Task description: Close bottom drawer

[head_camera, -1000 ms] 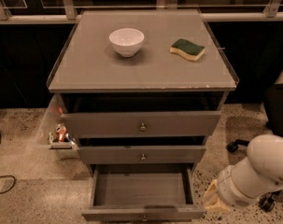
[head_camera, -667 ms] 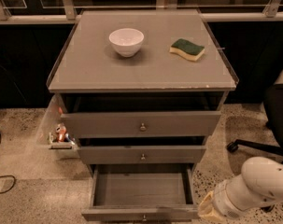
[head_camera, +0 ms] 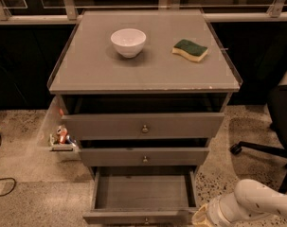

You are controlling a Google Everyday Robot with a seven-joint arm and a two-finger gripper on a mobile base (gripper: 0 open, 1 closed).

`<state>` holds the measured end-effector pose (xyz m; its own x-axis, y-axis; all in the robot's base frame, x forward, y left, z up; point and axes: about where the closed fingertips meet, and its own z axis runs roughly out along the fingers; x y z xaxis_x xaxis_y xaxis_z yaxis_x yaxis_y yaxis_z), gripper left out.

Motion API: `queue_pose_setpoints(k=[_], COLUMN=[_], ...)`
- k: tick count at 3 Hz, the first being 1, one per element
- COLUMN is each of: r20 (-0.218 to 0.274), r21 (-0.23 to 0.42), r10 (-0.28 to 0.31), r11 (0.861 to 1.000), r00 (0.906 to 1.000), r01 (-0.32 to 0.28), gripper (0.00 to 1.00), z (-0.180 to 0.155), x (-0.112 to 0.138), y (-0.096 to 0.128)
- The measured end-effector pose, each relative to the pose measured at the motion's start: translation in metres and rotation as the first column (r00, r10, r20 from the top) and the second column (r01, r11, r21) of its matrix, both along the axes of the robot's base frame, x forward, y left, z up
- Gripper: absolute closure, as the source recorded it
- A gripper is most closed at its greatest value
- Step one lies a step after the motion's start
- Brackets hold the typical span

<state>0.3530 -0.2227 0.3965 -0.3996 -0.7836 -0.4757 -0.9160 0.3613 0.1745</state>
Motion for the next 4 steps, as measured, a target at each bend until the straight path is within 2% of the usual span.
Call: queue_pose_setpoints(k=[1, 2, 3, 4], r20=[0.000, 0.045, 0.119, 0.188], r21=[0.000, 0.022, 0.021, 0.029], r10=[0.000, 0.002, 0.025, 0.066], r11=[1.000, 1.000, 0.999, 0.997], r00=[1.0000, 0.9990, 0.9926, 0.9799], r01=[0.000, -0.003, -0.028, -0.072], gripper=[1.00, 1.00, 1.00, 1.00], z=[0.000, -0.014, -0.039, -0.067], x=[0.000, 0.000, 0.011, 0.026], y=[0.000, 0.005, 0.018, 0.035])
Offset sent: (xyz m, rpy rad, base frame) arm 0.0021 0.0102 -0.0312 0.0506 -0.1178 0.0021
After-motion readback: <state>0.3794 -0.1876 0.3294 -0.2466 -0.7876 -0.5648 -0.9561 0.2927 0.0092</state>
